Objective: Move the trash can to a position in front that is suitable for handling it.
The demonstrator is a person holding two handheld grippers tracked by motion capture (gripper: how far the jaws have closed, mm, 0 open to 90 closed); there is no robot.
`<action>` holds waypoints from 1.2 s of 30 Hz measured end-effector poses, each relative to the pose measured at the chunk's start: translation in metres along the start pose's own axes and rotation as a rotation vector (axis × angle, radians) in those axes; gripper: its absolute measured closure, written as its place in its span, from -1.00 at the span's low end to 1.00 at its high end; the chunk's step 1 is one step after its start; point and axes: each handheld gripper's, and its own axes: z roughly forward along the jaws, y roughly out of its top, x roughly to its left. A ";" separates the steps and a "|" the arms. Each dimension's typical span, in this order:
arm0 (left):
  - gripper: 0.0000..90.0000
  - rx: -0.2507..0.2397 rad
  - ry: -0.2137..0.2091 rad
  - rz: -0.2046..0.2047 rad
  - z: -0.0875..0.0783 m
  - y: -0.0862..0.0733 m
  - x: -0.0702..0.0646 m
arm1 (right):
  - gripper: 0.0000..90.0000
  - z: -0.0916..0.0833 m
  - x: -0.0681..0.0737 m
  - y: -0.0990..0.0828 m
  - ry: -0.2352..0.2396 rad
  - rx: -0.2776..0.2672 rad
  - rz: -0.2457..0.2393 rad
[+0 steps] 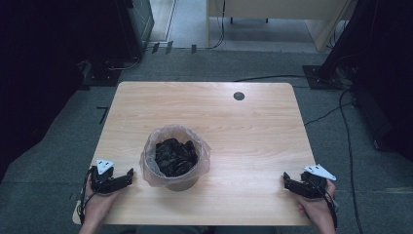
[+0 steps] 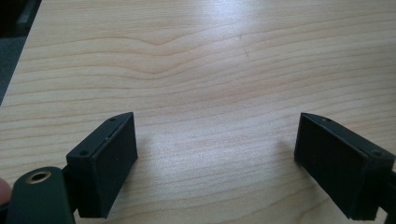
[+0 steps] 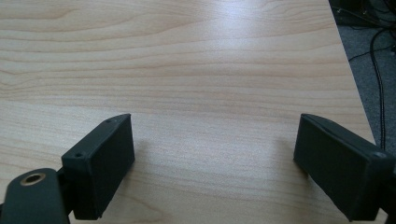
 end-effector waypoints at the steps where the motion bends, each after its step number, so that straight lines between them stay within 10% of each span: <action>1: -0.72 -0.001 0.004 0.001 0.000 0.000 0.000 | -0.73 0.000 0.000 0.000 0.000 0.000 -0.002; 5: -0.66 0.012 0.036 -0.001 -0.003 0.001 -0.011 | -0.73 0.000 0.000 0.000 0.000 0.000 -0.002; 20: -0.11 -0.102 -0.175 -0.047 -0.026 0.021 -0.065 | -0.67 0.000 0.001 0.000 -0.013 -0.006 0.013; 24: -0.01 -0.121 -0.138 0.009 -0.026 0.026 -0.076 | -0.64 -0.001 0.003 0.001 -0.026 -0.014 0.028; 36: -0.06 -0.122 -0.139 -0.012 -0.019 0.035 -0.092 | -0.58 -0.015 0.026 0.017 -0.022 -0.115 0.085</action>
